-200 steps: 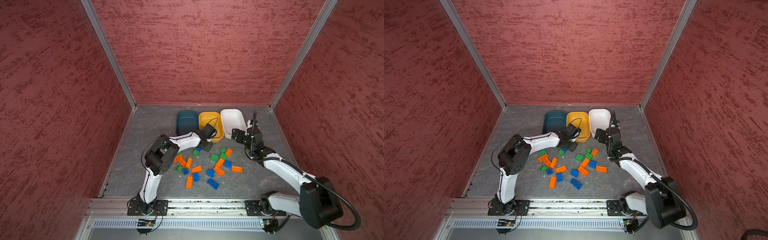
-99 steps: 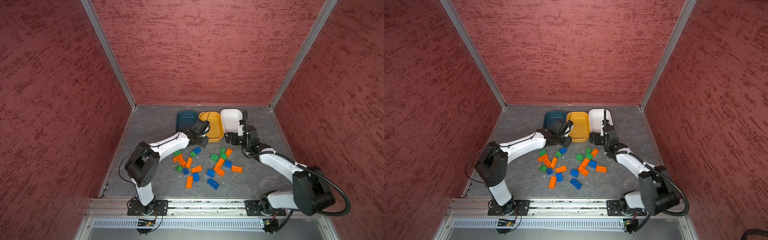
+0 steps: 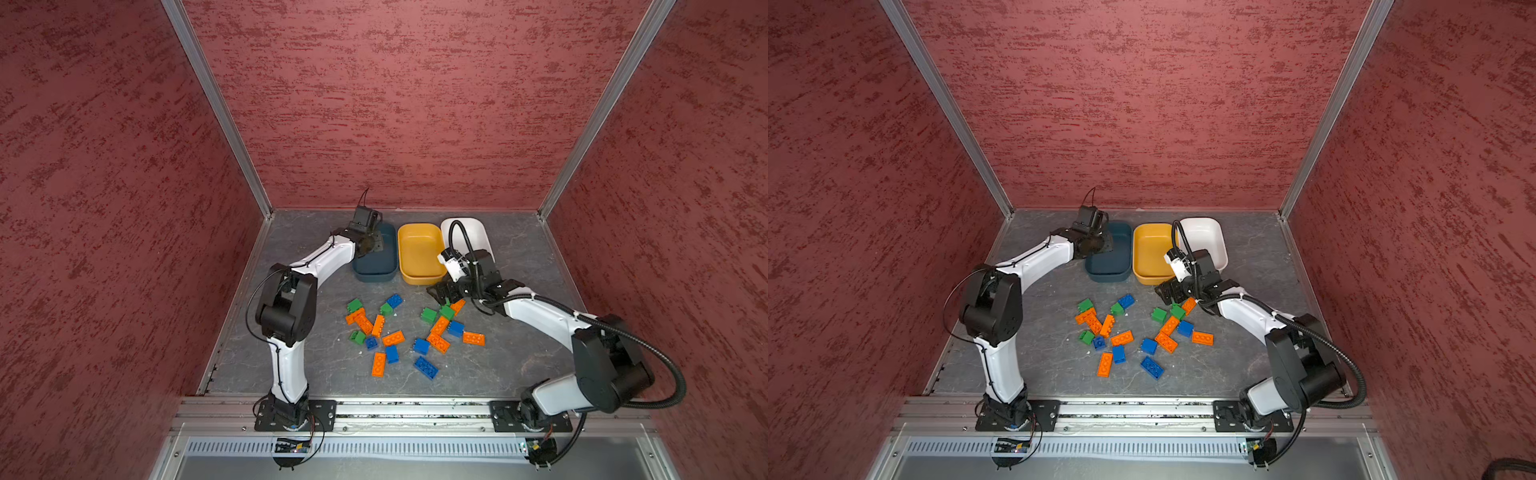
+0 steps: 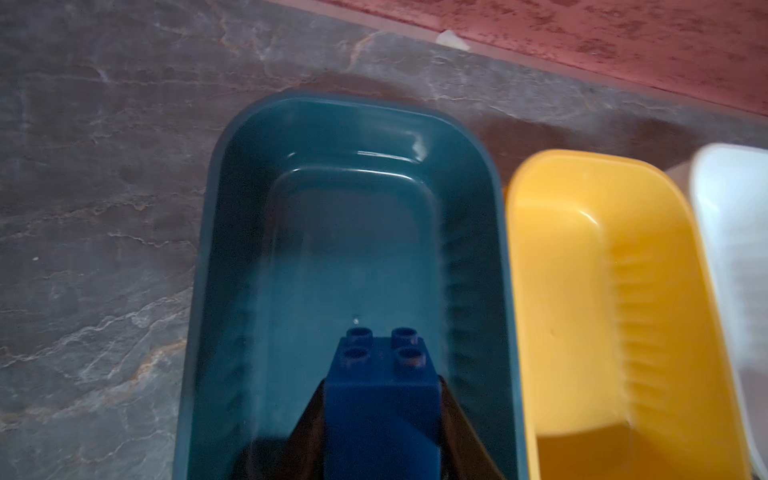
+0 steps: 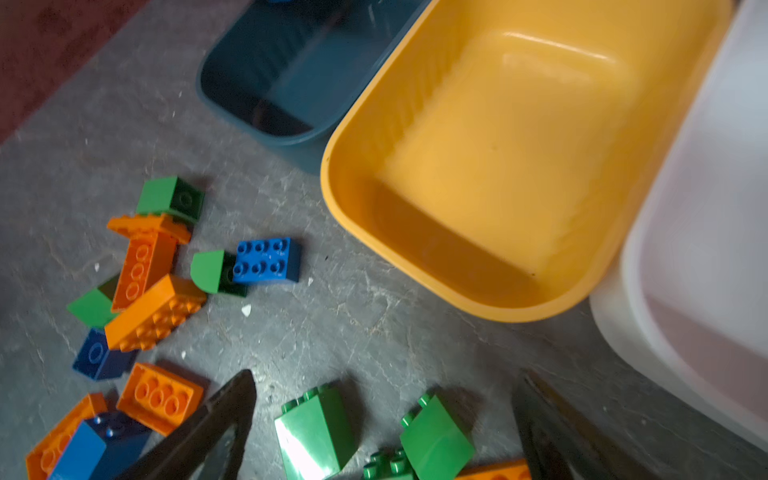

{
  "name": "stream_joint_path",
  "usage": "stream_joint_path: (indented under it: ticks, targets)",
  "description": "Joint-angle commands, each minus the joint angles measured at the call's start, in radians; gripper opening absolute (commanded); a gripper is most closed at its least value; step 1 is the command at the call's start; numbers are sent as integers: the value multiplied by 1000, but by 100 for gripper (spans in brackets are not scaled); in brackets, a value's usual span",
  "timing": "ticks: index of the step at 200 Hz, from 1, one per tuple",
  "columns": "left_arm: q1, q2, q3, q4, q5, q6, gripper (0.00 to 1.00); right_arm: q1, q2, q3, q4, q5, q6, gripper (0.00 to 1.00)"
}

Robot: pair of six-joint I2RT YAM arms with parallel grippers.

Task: Sort the legos into containers by color
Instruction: 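Drop the blue brick into the teal tub while the right gripper grasps a green brick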

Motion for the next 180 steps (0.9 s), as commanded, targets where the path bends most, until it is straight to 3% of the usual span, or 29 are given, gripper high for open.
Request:
stream_joint_path:
  ticks: [1,20,46,82,89,140,180]
  targets:
    - [19,84,116,-74,23,-69,34,45,23,35,-102,-15,-187,97]
    - [13,137,205,-117,45,-50,48,67,50,54,-152,9,-234,97]
    - [-10,135,239,-145,45,-29,77,90,76,70,-204,-1,-275,96]
    - [-38,63,216,-169,42,-29,92,142,110,84,-283,-4,-371,93]
    - [-43,36,190,-155,38,-33,100,152,113,84,-283,6,-385,92]
    - [-50,-185,-70,36,-35,-99,99,204,187,123,-282,178,-402,78]
    - [-47,-285,-209,127,-86,-135,99,221,233,153,-288,176,-397,61]
